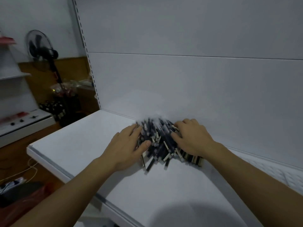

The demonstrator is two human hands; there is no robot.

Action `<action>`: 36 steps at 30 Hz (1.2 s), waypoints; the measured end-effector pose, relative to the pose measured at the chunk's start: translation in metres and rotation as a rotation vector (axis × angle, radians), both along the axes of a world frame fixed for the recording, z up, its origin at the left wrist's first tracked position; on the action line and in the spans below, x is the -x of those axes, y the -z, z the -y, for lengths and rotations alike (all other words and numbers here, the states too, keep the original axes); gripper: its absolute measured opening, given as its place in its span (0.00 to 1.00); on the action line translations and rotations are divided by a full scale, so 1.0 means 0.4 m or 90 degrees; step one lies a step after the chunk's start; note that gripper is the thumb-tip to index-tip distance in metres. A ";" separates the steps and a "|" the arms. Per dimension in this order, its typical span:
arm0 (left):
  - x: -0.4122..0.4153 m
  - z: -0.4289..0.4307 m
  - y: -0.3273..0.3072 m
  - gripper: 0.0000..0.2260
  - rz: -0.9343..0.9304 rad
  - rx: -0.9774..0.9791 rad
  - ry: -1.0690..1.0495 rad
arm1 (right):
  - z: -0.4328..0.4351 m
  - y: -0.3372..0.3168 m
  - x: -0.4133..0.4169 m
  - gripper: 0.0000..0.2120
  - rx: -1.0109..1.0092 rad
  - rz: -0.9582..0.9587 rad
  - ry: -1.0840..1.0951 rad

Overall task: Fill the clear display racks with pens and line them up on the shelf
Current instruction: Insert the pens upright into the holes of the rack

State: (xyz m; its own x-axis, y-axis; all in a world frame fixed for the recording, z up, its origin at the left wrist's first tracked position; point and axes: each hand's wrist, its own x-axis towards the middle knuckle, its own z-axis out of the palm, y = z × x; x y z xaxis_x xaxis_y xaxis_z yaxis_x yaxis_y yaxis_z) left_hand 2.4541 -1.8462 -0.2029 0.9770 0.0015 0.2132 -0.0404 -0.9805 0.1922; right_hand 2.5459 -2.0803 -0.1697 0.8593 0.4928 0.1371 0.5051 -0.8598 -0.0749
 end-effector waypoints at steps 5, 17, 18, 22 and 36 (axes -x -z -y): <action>-0.037 -0.020 -0.013 0.25 -0.032 0.208 -0.168 | -0.081 0.009 -0.005 0.21 -0.036 -0.001 0.051; -0.104 0.056 -0.060 0.20 -0.199 0.319 -0.261 | -0.098 0.048 0.019 0.25 -0.005 -0.028 0.097; -0.103 0.057 -0.057 0.20 -0.196 0.311 -0.265 | -0.097 0.042 0.016 0.21 -0.010 -0.030 0.090; -0.090 0.046 -0.051 0.23 -0.184 0.329 -0.273 | -0.083 0.018 -0.007 0.15 -0.065 -0.089 0.066; -0.075 0.305 -0.105 0.23 -0.026 1.079 0.118 | 0.004 -0.035 0.084 0.20 -0.427 -0.166 -0.084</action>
State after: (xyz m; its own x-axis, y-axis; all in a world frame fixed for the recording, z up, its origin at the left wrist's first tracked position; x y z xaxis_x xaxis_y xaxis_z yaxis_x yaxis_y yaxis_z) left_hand 2.4842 -1.9682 -0.1608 0.9945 0.0774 0.0699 -0.0915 0.3255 0.9411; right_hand 2.5125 -2.0819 -0.1555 0.8445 0.4765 0.2447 0.4952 -0.5206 -0.6955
